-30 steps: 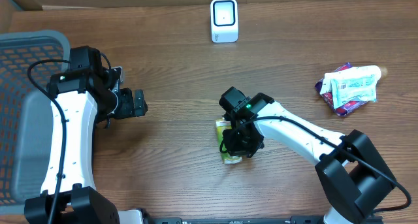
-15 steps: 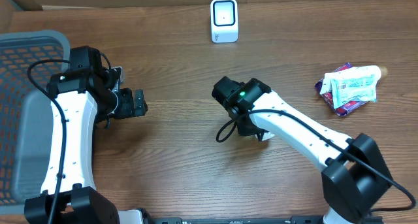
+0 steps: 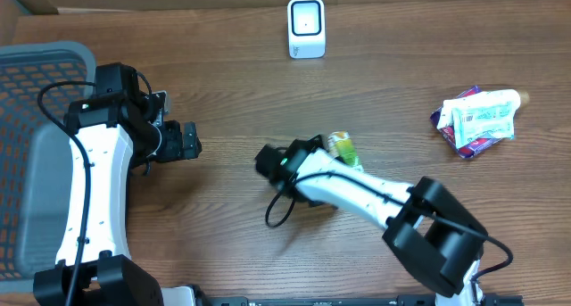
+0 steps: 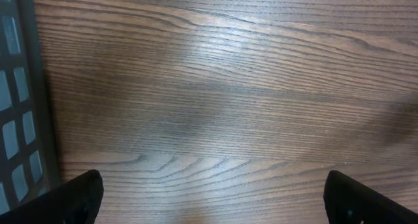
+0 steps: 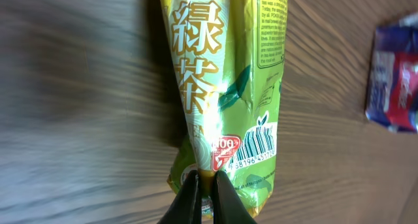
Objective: Scan the item barcode
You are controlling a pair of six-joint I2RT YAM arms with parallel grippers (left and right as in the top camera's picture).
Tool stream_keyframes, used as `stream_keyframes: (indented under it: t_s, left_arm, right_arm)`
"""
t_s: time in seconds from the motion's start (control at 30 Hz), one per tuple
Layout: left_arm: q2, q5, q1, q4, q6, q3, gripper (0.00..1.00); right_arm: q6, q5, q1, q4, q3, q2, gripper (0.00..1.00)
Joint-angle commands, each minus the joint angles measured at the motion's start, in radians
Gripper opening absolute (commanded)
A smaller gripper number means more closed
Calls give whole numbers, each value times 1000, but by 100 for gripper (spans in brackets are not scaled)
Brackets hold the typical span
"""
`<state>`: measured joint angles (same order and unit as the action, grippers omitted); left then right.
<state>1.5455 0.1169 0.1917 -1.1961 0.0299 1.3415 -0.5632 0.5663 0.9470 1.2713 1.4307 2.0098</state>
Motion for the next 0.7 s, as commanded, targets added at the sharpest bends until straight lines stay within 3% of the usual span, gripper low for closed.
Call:
stream_keyframes:
  t_s: [0.0, 0.33, 0.5, 0.67]
  left_arm:
    - [6, 6, 4, 1, 16, 6, 100]
    - [6, 6, 4, 0, 16, 6, 100]
    - [6, 6, 4, 1, 16, 6, 100]
    - [6, 6, 4, 0, 16, 6, 100]
  right_arm:
    - [14, -14, 41, -36, 22, 13, 4]
    - [92, -156, 47, -99, 22, 32, 15]
    - [108, -179, 47, -89, 23, 49, 34]
    - [108, -231, 27, -93, 24, 32, 40]
